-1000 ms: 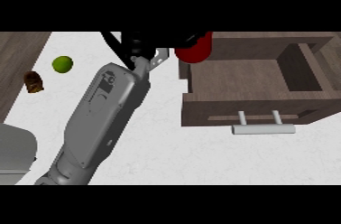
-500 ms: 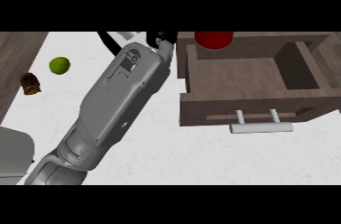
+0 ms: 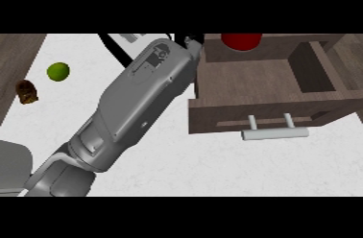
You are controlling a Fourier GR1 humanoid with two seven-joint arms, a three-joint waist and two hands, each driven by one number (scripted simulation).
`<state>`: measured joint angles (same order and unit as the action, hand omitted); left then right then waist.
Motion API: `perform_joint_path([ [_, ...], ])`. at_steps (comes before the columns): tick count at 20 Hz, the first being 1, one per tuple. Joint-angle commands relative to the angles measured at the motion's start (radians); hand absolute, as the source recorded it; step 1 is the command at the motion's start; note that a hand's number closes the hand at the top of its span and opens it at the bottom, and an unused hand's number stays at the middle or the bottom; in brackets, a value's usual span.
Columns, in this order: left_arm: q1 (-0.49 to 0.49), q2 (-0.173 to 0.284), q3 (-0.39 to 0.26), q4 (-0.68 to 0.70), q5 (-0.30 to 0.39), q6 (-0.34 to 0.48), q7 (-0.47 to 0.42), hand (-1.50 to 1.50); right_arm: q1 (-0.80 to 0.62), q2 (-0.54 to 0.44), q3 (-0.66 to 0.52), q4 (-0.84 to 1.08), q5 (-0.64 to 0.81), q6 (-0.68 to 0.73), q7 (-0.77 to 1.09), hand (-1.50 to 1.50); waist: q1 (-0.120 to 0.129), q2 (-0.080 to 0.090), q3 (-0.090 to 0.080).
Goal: Pick up the can, place it into the drawer and close the drawer
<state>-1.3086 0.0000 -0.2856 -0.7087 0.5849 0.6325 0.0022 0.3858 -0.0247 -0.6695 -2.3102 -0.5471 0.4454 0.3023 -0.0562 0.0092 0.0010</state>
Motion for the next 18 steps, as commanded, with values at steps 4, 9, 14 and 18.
perform_joint_path([
  [4,-0.079,0.0,-0.07,0.132,0.099,0.02,-0.046,1.5,-0.036,-0.027,-0.023,0.066,0.006,0.017,-0.018,-1.5,-0.001,0.001,0.001],
  [9,-0.128,0.0,-0.118,0.196,0.174,0.032,-0.063,1.5,-0.02,-0.02,-0.011,0.021,-0.034,0.015,0.016,-1.5,-0.025,0.006,0.001],
  [14,-0.099,0.0,-0.212,0.239,0.222,0.044,-0.077,1.5,-0.065,-0.011,0.019,0.015,0.028,-0.021,0.017,-1.5,-0.029,0.01,0.001],
  [18,-0.106,0.0,-0.239,0.251,0.257,0.077,-0.114,-1.5,-0.047,-0.006,0.005,0.032,0.015,0.009,-0.011,-1.5,-0.041,0.013,0.002],
])
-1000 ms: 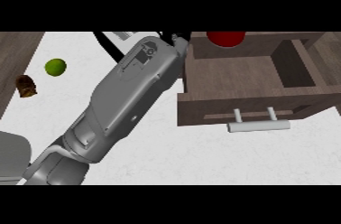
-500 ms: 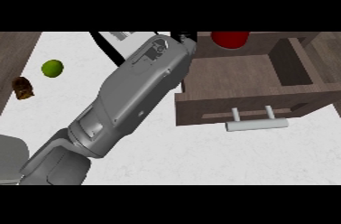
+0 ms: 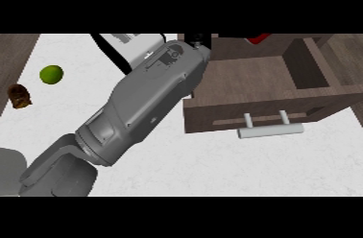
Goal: Pick up the can, place it into the drawer and close the drawer
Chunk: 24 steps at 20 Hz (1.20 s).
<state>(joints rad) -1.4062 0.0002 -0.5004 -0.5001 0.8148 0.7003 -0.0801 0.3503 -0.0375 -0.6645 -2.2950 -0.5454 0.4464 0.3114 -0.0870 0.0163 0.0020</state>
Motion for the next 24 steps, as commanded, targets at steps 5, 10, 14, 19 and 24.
perform_joint_path([
  [5,-0.037,0.0,-0.064,0.055,0.07,0.08,0.004,-1.5,-0.009,0.025,0.03,-0.019,0.04,-0.017,0.026,-1.5,-0.008,0.005,0.0],
  [10,-0.004,0.0,-0.095,0.047,0.108,0.088,-0.048,-1.5,-0.026,0.008,0.013,0.028,0.033,0.004,0.001,-1.5,-0.011,0.005,0.001],
  [14,-0.007,0.0,-0.085,0.084,0.134,0.075,-0.091,-1.5,-0.041,-0.025,0.013,-0.007,0.003,-0.014,0.038,-1.5,-0.014,0.007,0.0],
  [19,-0.025,0.0,-0.09,0.075,0.164,0.073,-0.108,-1.5,-0.07,-0.001,0.0,-0.036,0.114,0.011,-0.068,-1.5,-0.006,0.008,0.0],
  [24,0.014,0.0,-0.088,0.021,0.195,0.06,-0.171,-1.5,-0.099,-0.12,-0.047,-0.084,0.199,0.082,-0.139,-1.5,0.007,0.003,-0.001],
])
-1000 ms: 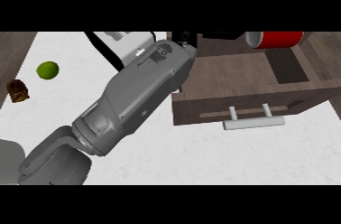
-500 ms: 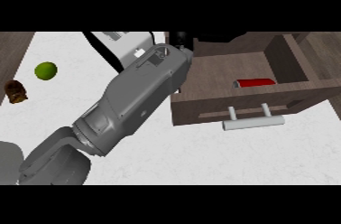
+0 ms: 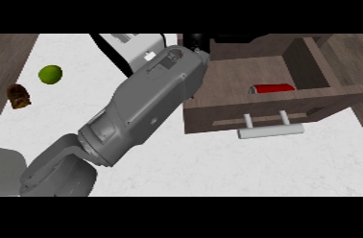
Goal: Pick up the can, place it into the drawer and close the drawer
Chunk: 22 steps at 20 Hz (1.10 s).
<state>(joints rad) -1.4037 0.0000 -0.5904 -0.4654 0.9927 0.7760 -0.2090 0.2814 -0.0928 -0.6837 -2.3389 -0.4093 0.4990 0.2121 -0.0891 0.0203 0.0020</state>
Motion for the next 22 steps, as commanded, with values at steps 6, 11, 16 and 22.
perform_joint_path([
  [6,-0.032,0.0,0.016,0.006,0.04,-0.005,-0.081,-1.5,-0.124,-0.005,0.12,-0.114,0.294,0.003,-0.079,-1.5,0.04,0.002,-0.002],
  [11,-0.035,0.0,-0.027,-0.024,0.055,0.046,-0.078,-1.5,-0.186,-0.009,0.228,-0.046,0.542,0.012,-0.144,-1.5,0.051,-0.003,0.0],
  [16,-0.039,0.0,0.009,-0.041,0.078,0.029,-0.047,-1.5,-0.301,-0.013,0.414,0.002,0.815,-0.044,-0.125,-1.5,0.093,-0.007,-0.002],
  [22,-0.007,0.008,0.013,-0.036,0.033,0.003,-0.035,-1.5,-0.415,0.016,0.59,0.152,1.107,-0.181,-0.156,-1.5,0.105,-0.015,-0.003],
])
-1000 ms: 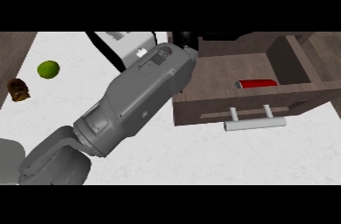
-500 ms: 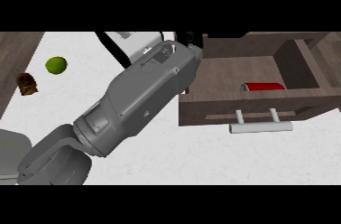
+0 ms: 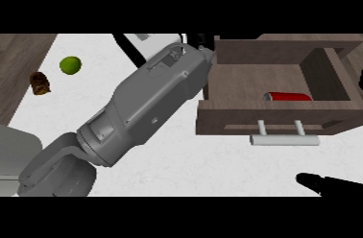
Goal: Pick up the can, place it into the drawer and close the drawer
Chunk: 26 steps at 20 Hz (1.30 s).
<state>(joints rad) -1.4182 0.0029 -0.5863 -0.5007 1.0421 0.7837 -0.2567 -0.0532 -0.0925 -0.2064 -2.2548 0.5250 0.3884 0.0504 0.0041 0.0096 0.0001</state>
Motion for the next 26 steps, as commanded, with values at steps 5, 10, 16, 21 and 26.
perform_joint_path([
  [5,0.016,0.027,-0.006,-0.037,-0.043,0.028,0.053,-1.5,-0.227,-0.016,0.187,0.324,0.334,-0.152,-0.042,-1.5,0.027,-0.005,0.0],
  [10,0.037,0.083,0.009,-0.078,-0.066,0.02,0.09,-1.5,-0.312,-0.061,0.212,0.526,0.415,-0.207,-0.119,-1.5,0.02,-0.008,0.0],
  [16,0.077,0.133,0.004,-0.153,-0.092,0.036,0.126,-1.5,-0.397,-0.079,0.268,0.796,0.589,-0.334,-0.151,-1.5,0.041,-0.01,0.0],
  [21,0.101,0.214,0.0,-0.233,-0.127,0.044,0.209,-1.5,-0.533,-0.042,0.237,1.019,0.629,-0.438,-0.142,-1.5,0.029,-0.01,0.0],
  [26,0.183,0.263,0.006,-0.31,-0.157,0.036,0.205,-1.5,-0.59,-0.029,0.213,1.271,0.684,-0.592,-0.174,-1.5,0.034,-0.005,0.001],
])
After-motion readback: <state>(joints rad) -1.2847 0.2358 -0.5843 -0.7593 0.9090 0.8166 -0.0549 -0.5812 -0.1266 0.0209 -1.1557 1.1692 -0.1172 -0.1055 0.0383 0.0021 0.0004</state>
